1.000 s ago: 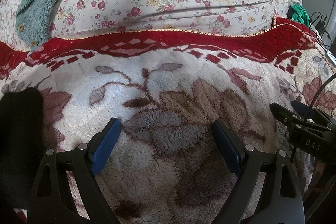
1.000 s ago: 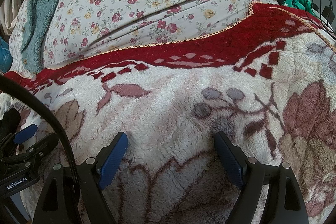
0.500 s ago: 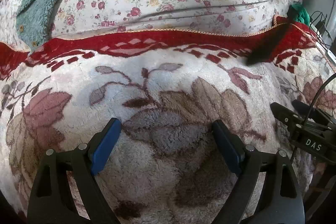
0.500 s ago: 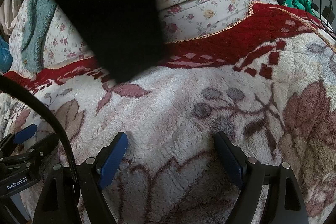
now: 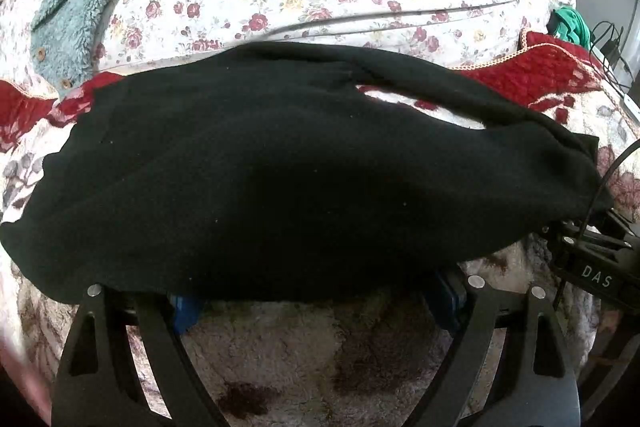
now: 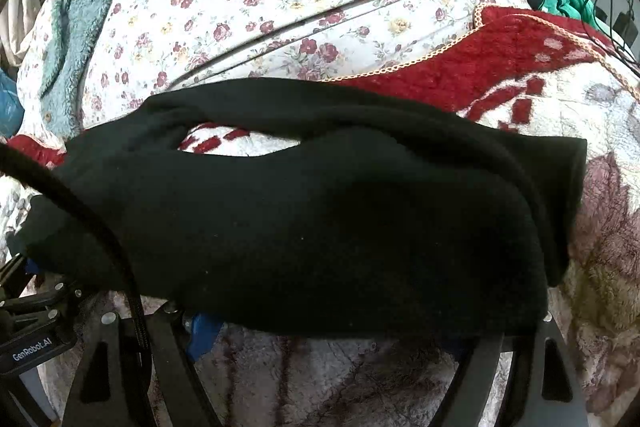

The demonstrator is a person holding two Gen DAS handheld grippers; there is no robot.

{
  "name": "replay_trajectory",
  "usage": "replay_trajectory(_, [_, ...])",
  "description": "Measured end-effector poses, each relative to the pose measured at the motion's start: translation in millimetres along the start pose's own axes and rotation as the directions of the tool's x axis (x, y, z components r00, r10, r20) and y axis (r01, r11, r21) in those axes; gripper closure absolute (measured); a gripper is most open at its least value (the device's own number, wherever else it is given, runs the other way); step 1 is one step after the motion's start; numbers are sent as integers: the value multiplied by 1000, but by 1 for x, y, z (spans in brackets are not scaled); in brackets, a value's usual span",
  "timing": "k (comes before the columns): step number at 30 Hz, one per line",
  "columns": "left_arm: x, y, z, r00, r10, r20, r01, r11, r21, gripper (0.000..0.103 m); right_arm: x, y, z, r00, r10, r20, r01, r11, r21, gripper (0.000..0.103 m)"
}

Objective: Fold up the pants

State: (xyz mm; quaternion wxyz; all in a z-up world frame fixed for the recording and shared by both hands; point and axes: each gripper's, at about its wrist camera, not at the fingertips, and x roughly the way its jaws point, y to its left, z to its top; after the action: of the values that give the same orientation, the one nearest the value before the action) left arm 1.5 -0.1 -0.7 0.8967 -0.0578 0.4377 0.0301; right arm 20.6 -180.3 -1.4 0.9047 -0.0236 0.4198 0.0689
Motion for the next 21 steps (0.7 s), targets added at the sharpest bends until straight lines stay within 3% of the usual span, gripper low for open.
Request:
replay_trajectory(13, [0,-4,1,1000,21,-4,-21,1000,15,14,-3,0,-1,1000,-1,2,1,1000,0,20])
replay_trajectory(17, [-5,-1,3,999,-10,-38,12,999,46,14,-2,2,0,1000,-13,-6,13,1000,-10,19])
replay_trajectory(21, [-25,12,-2,998,-36,-41,35,999,-38,15,-2,3,3,1000,-9,-14,9,1000,-9,19])
